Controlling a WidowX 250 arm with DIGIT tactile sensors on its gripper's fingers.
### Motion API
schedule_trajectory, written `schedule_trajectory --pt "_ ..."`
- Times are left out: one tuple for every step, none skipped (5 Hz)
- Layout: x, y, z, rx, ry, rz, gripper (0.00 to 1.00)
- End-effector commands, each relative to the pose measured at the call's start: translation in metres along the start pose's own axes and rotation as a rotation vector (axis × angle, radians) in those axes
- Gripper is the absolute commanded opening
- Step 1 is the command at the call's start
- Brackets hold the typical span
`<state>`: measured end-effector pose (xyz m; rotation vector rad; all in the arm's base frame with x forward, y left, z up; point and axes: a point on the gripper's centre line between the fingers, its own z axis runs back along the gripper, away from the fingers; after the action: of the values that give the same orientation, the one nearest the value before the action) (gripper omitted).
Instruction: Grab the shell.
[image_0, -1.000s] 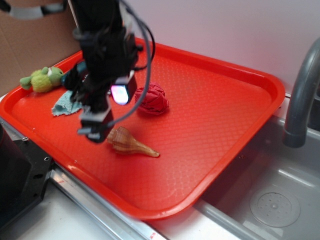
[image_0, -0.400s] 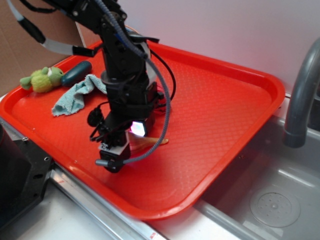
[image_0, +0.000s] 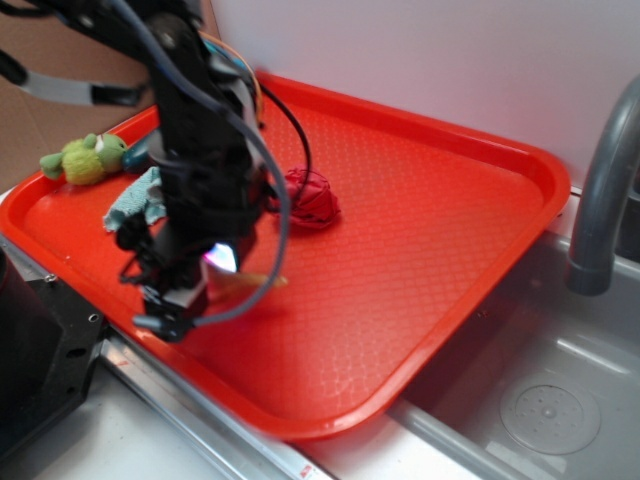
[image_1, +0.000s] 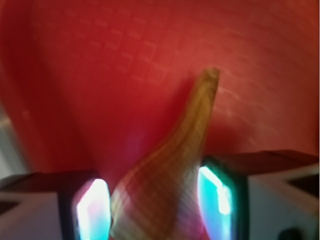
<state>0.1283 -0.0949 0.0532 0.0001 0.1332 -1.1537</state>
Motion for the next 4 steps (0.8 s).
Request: schedule_trajectory --pt "-0.009 0.076 0.107 -0.094 -0.066 0.480 0.00" --pt "-0.037 0.081 0.142 -0.089 -0.048 0.734 0.00" --pt "-0.063 0.064 0.161 -0.035 -0.081 0.990 0.00" --pt "-0.068 0.045 0.181 0.094 -0.130 1.081 0.00"
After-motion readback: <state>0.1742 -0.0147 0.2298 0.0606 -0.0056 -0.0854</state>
